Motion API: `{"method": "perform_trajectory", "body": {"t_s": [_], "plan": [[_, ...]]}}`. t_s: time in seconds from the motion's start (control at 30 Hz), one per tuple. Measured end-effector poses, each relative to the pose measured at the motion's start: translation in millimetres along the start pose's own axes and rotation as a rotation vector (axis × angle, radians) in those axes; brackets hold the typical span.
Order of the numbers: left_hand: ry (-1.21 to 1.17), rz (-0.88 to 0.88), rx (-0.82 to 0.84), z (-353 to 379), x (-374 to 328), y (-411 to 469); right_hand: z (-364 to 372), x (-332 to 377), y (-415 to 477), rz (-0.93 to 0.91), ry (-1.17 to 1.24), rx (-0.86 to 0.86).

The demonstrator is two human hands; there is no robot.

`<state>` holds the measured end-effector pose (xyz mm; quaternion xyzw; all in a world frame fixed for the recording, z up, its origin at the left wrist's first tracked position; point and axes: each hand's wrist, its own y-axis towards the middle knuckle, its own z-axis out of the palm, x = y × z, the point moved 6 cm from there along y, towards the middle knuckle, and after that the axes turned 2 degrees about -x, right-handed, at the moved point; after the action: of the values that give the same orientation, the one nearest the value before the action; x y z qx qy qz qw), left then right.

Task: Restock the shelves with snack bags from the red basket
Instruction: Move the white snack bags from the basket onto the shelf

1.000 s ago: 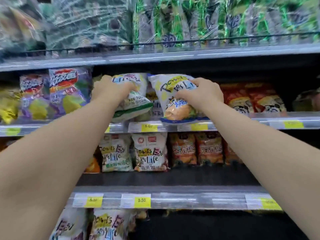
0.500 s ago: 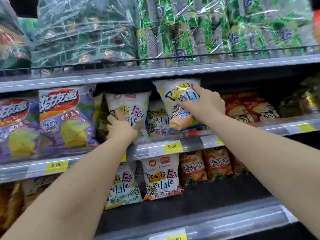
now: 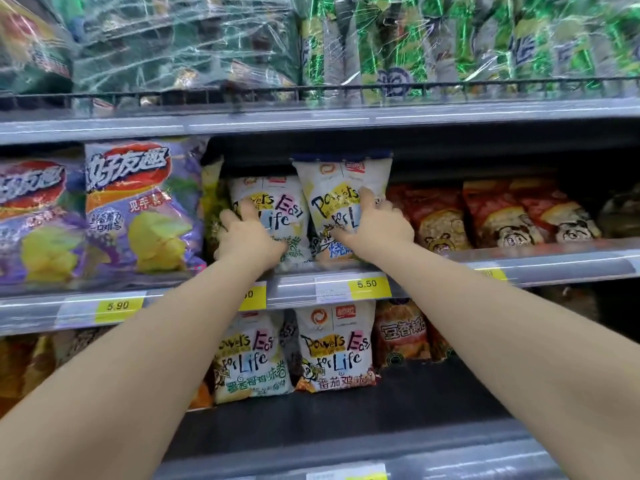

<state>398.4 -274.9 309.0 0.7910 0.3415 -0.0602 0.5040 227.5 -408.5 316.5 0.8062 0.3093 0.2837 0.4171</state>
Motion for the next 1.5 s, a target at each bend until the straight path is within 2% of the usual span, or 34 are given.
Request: {"method": "perform_trajectory", "body": {"t_s": [0.2,0.3,0.43,0.5,0.57,0.7,0.77,0.87,0.97,1.13,1.33,1.5], "plan": [[0.058,-0.02,-0.092,-2.7,-1.0,-5.7,-3.8,-14.8,-0.9,-0.13,0.114,0.215],[0.06,-0.034,-0.102,-4.3,-1.4,-8.6,2.6,-11.0,-5.1,-0.162,0.095,0.246],[0.083,-0.044,-0.105,-10.3,-5.3,-17.0,11.1,-4.8,-2.3,-0.104,0.136,0.278],[0.083,0.04,-0.176,-14.9,-14.2,-26.6,10.7,-6.4,-4.1,-0.042,0.12,0.282],[0.023,0.186,-0.219,-17.1,-28.2,-41.9,1.8,-12.4,-10.8,0.017,0.068,0.193],[-0.114,0.47,-0.245,-20.9,-63.9,-79.1,-37.0,-24.4,-40.5,-0.034,0.012,-0.209],[-0.135,0.605,-0.256,-18.2,-83.6,-102.5,-50.5,-39.7,-61.6,-0.058,0.023,-0.299],[-0.238,0.695,-0.231,-3.6,-102.1,-143.2,-62.1,-74.3,-104.1,-0.058,0.009,-0.352],[-0.382,0.788,-0.137,21.3,-115.8,-191.0,-70.1,-112.7,-155.2,-0.068,-0.042,-0.357],[-0.442,0.866,0.081,74.7,-135.4,-273.7,-78.4,-187.7,-240.9,0.017,-0.188,-0.26],[-0.442,0.949,0.327,129.6,-185.1,-387.6,-87.9,-306.7,-352.6,0.279,-0.391,0.106],[-0.258,0.933,0.62,186.2,-238.3,-498.0,-128.9,-405.3,-459.6,0.5,-0.486,0.362]]}}
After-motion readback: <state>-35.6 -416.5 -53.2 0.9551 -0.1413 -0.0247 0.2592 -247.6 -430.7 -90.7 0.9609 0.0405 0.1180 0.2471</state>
